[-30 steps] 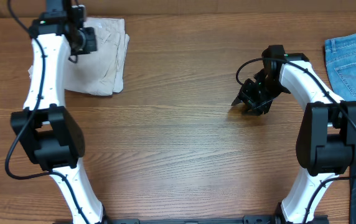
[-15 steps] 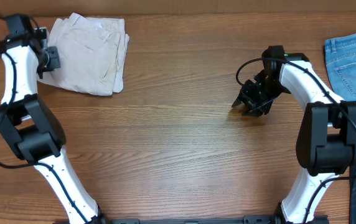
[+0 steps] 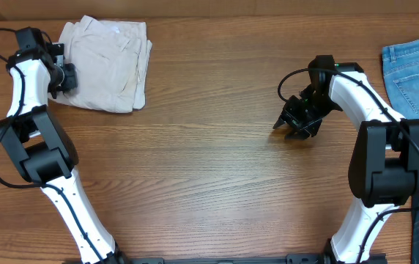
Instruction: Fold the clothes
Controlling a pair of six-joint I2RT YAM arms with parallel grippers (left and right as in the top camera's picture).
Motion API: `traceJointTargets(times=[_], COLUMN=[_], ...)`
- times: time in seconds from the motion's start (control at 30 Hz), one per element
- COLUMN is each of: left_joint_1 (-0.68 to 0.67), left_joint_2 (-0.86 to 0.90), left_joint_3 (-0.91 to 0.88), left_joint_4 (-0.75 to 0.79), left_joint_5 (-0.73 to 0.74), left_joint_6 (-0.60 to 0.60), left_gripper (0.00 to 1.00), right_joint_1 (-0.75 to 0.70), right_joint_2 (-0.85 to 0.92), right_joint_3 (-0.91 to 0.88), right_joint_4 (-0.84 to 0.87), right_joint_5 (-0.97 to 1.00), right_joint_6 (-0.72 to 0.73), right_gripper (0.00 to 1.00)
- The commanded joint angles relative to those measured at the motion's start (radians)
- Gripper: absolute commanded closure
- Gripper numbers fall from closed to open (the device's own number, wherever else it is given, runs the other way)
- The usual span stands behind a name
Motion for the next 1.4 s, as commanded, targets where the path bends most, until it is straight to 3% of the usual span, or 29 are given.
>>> traceJointTargets(times=[0.0, 0.17, 0.57, 0.97, 1.07, 1.23, 1.37], left_joint_1=[0.051, 0.109, 0.16, 0.089, 0.063, 0.021, -0.027], left_joint_2=[0.058, 0.055, 0.016, -0.28, -0.348, -0.391, -0.391], left_joint_3=[-0.005, -0.005, -0.002, 0.003, 0.003, 0.003, -0.008], left_joint_4=[-0.072, -0.136, -0.177, -0.265, -0.313, -0.432, -0.602], left_joint_5=[-0.105, -0.183, -0.157, -0.137, -0.074, 0.202, 0.182], left_joint_6=[-0.062, -0.211, -0.23, -0.33, -0.33, -0.304, -0.33], left_gripper=[0.96, 0.96, 0.96, 0.96, 0.96, 0.96, 0.96], right_joint_1=[0.005, 0.005, 0.005, 0.029, 0.041, 0.05, 0.05], right_joint_2=[-0.037, -0.037, -0.037, -0.037, -0.037, -0.037, -0.037], right_joint_3=[0.019, 0.019, 0.019, 0.019, 0.019, 0.019, 0.019], right_joint_4=[0.0, 0.003, 0.017, 0.018, 0.022, 0.041, 0.042], right_joint_5=[-0.008, -0.008, -0.007, -0.008, -0.008, -0.009, -0.013], right_joint_6=[0.004, 0.003, 0.0, 0.0, 0.0, 0.001, 0.001], right_gripper=[0.55, 0.55, 0.55, 0.55, 0.55, 0.55, 0.55])
